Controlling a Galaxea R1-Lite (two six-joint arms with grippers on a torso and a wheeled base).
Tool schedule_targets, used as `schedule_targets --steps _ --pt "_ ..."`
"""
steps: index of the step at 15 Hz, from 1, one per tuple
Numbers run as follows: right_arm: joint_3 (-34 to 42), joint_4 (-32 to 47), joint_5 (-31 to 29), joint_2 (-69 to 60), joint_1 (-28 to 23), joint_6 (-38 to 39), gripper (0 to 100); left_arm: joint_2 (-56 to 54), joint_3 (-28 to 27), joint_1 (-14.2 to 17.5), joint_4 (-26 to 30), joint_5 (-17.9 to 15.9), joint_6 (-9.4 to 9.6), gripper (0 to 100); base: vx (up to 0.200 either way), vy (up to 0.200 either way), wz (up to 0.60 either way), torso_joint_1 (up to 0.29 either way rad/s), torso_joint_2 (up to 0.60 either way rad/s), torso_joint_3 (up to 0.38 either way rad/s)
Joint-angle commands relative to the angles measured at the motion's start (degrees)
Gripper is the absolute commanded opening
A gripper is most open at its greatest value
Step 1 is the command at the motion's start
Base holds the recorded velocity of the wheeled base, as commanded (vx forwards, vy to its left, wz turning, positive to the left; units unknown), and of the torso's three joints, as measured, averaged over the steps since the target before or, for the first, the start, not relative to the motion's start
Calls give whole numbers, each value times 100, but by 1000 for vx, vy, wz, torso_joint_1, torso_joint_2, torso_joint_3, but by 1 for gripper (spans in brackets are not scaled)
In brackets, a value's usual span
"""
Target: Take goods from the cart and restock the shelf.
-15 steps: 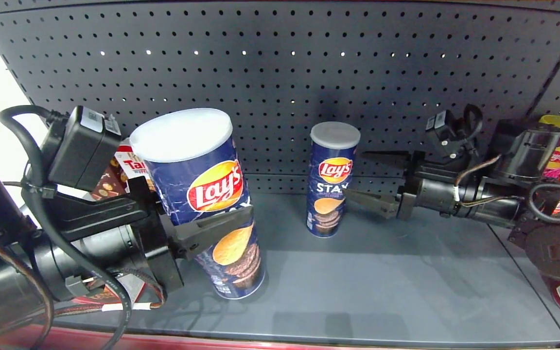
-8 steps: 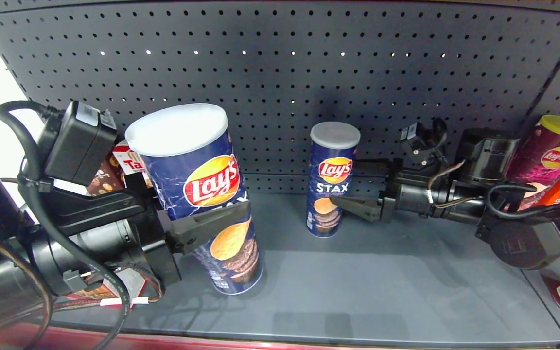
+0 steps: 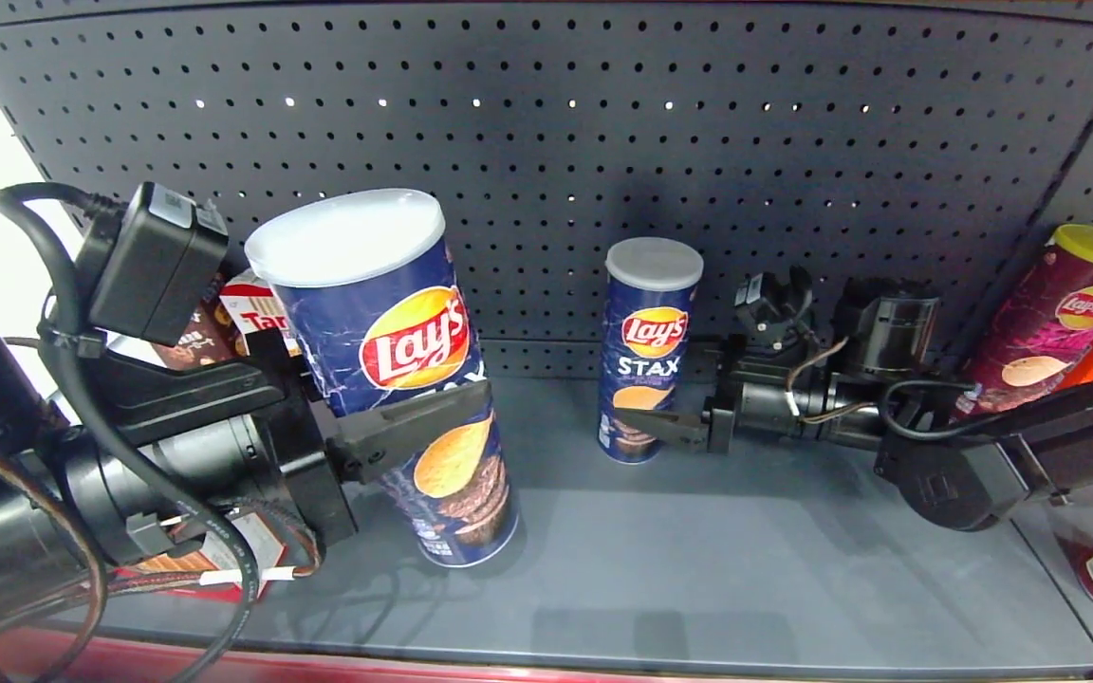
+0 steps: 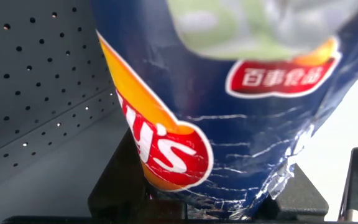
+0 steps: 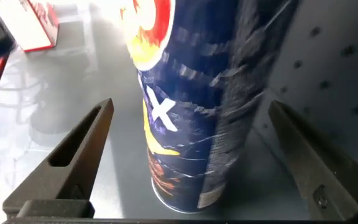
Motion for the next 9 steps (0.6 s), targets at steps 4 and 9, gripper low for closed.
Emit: schedule_targets --steps 4,9 --pt "-240 -77 4 499 32 4 100 8 3 0 2 4 -5 0 0 0 0 0 0 0" --pt "-319 -94 22 622 23 4 100 8 21 70 -7 4 -5 0 0 0 0 0 0 0"
